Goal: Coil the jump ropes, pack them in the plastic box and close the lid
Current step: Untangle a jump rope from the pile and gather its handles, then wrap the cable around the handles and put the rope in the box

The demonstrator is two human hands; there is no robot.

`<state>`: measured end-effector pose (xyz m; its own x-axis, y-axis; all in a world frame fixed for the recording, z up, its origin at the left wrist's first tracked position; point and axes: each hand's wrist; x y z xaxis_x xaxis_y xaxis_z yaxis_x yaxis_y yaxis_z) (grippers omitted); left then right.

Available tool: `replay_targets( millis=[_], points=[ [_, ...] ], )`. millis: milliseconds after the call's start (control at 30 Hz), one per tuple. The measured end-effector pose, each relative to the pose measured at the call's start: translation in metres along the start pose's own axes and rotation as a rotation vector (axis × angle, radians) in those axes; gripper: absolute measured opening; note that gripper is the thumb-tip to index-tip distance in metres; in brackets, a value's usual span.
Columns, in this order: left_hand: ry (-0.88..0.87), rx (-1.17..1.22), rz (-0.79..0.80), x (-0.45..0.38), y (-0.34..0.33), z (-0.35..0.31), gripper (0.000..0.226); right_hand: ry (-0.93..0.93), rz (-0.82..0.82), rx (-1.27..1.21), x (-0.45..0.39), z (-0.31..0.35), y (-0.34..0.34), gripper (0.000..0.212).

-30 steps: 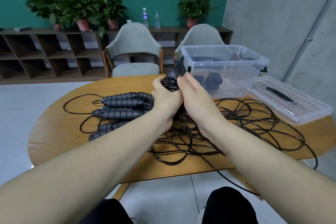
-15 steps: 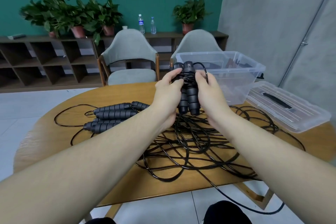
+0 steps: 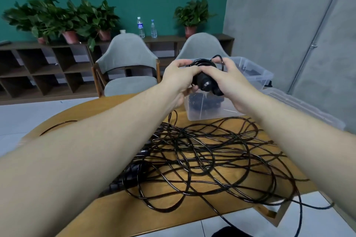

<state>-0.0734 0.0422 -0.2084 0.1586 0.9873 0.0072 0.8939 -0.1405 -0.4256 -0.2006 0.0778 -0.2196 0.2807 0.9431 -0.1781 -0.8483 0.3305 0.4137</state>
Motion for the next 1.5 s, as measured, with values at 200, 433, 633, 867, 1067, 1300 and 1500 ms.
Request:
replay_targets(
  millis=[200,433,633,867,1067,1300,1500],
  points=[
    [-0.016,-0.028,0.031,-0.038,-0.027,-0.001,0.038,-0.032,0.049,0.275,-0.042,0.013,0.034,0.046],
    [0.023,-0.064,0.091,-0.080,-0.050,0.005,0.031,-0.140,0.103,0.205,-0.110,0.005,0.054,0.030],
    [-0.096,-0.476,0.163,-0.120,-0.052,0.011,0.025,-0.338,0.180,0.237,-0.167,-0.027,0.074,0.022],
    [-0.290,-1.043,0.447,-0.148,-0.047,0.030,0.017,-0.463,0.307,0.657,-0.210,-0.068,0.071,0.018],
    [-0.219,-1.258,0.622,-0.160,-0.053,0.042,0.012,-0.567,0.406,0.893,-0.228,-0.091,0.057,0.011],
    [-0.171,-1.245,0.612,-0.168,-0.057,0.046,0.012,-0.677,0.662,1.067,-0.234,-0.099,0.064,0.026],
    [-0.114,-1.173,0.575,-0.169,-0.052,0.047,0.012,-0.681,0.652,1.219,-0.246,-0.113,0.064,0.013]
  ],
)
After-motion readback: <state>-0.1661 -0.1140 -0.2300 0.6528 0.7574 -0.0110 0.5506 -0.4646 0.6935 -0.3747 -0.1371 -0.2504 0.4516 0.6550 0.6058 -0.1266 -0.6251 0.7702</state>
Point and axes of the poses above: each hand's wrist, its own x-axis away from the middle knuckle, its own y-axis out of the back of the hand, z = x × y, and after that the axes turned 15 degrees about x, right-handed
